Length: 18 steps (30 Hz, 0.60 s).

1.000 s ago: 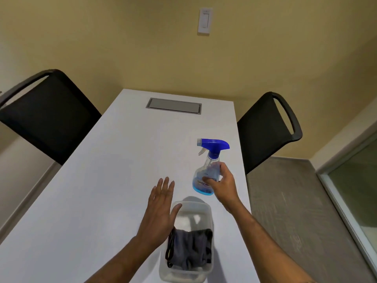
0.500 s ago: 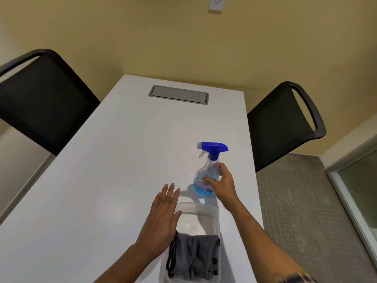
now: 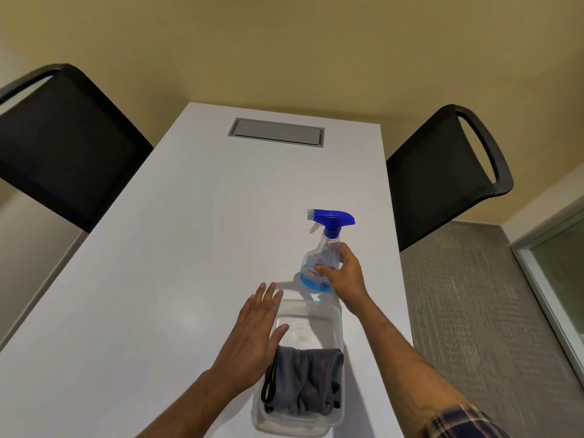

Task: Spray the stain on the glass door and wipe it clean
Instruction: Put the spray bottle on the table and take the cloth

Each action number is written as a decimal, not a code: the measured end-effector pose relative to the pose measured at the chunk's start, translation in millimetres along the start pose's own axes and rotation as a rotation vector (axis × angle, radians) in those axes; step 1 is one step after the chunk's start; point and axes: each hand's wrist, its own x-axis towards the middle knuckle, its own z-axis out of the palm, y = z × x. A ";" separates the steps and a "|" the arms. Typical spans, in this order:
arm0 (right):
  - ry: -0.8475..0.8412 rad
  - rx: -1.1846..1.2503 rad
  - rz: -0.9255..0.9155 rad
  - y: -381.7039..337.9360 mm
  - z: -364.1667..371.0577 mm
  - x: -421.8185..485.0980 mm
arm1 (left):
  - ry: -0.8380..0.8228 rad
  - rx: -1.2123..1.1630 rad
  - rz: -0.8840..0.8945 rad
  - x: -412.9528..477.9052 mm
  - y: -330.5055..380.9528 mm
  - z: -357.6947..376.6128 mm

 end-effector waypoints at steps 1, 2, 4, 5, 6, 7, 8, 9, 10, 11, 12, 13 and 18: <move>0.002 -0.010 0.003 -0.3 -0.6 -1.9 | -0.011 0.006 0.007 -1.5 0.3 -0.4; 0.003 -0.027 0.006 -0.8 -1.7 -4.6 | -0.019 0.009 0.017 -4.0 0.8 -1.1; 0.006 -0.062 0.014 -3.0 -5.1 -11.4 | -0.023 0.006 0.028 -9.8 2.6 -1.7; 0.012 -0.078 0.027 -4.3 -7.3 -16.3 | -0.025 0.002 0.030 -13.7 3.7 -1.8; 0.029 -0.092 0.042 -5.6 -9.4 -23.0 | -0.026 -0.003 0.029 -18.2 4.7 -1.4; 0.062 -0.104 0.055 -6.3 -11.0 -32.3 | -0.023 -0.008 0.029 -23.0 5.7 -0.5; 0.111 -0.112 0.055 -6.2 -12.0 -43.9 | -0.019 -0.011 0.028 -28.3 6.4 0.8; 0.169 -0.116 0.040 -5.6 -11.9 -57.6 | -0.018 -0.015 0.026 -33.3 7.1 2.3; 0.226 -0.119 0.011 -4.5 -10.9 -72.7 | -0.021 -0.020 0.022 -38.4 7.7 4.1; 0.265 -0.124 -0.022 -2.5 -9.1 -88.6 | -0.028 -0.024 0.016 -43.3 8.1 6.2; 0.274 -0.142 -0.051 0.0 -7.1 -103.8 | -0.034 -0.026 0.009 -47.7 8.6 8.4; 0.254 -0.175 -0.071 2.9 -5.0 -117.2 | -0.041 -0.022 0.003 -51.4 9.0 10.5; -0.042 -0.526 -0.121 21.7 1.4 -149.4 | -0.106 0.000 -0.030 -58.1 9.6 19.1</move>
